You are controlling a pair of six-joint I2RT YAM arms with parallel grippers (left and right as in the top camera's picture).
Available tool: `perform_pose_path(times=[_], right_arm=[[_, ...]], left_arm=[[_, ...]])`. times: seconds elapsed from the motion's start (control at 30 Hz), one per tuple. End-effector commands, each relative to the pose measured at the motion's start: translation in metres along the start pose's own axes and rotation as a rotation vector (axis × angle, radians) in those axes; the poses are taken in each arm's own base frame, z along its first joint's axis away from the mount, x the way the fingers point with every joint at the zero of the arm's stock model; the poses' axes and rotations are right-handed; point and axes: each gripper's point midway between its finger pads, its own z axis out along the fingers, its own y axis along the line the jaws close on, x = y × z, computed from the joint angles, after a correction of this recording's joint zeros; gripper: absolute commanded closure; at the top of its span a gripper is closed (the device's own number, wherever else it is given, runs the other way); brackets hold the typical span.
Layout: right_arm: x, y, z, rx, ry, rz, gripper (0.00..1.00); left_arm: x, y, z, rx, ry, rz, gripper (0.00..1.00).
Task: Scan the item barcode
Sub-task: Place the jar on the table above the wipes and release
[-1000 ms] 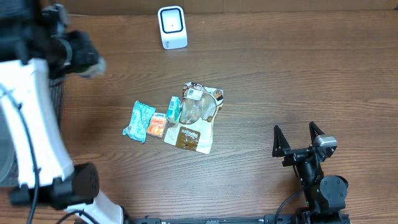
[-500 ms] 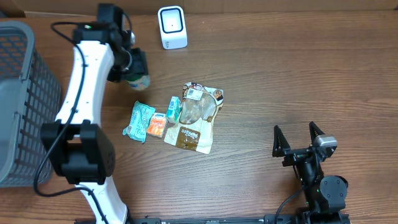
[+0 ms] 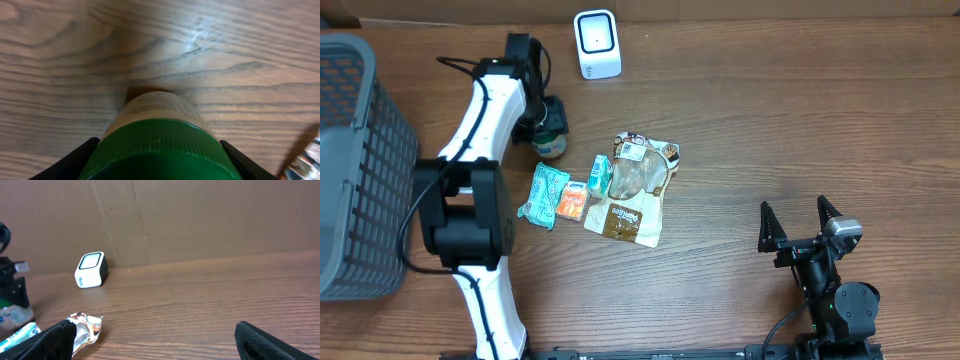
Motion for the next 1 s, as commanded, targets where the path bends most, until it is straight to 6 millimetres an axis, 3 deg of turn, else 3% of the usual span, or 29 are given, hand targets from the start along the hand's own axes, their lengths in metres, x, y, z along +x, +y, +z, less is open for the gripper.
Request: perform_pose_path(times=[0.0, 0.4, 0.7, 0.87, 0.97], right_arm=[[0.002, -0.001, 0.0, 0.003, -0.005, 0.002, 0.0], [0.002, -0.001, 0.0, 0.003, -0.005, 0.002, 0.0], [0.002, -0.001, 0.0, 0.003, -0.005, 0.002, 0.0], [0.002, -0.001, 0.0, 0.003, -0.005, 0.002, 0.0], [0.002, -0.001, 0.0, 0.003, -0.005, 0.002, 0.0]], left_arm=[[0.013, -0.005, 0.021, -0.028, 0.055, -0.027, 0.5], [0.044, -0.036, 0.024, -0.014, 0.143, 0.024, 0.47], [0.057, -0.037, 0.02, -0.007, 0.198, 0.022, 0.39], [0.055, -0.037, 0.002, 0.003, 0.174, 0.022, 0.33], [0.047, -0.039, -0.021, 0.025, 0.119, 0.023, 0.26]])
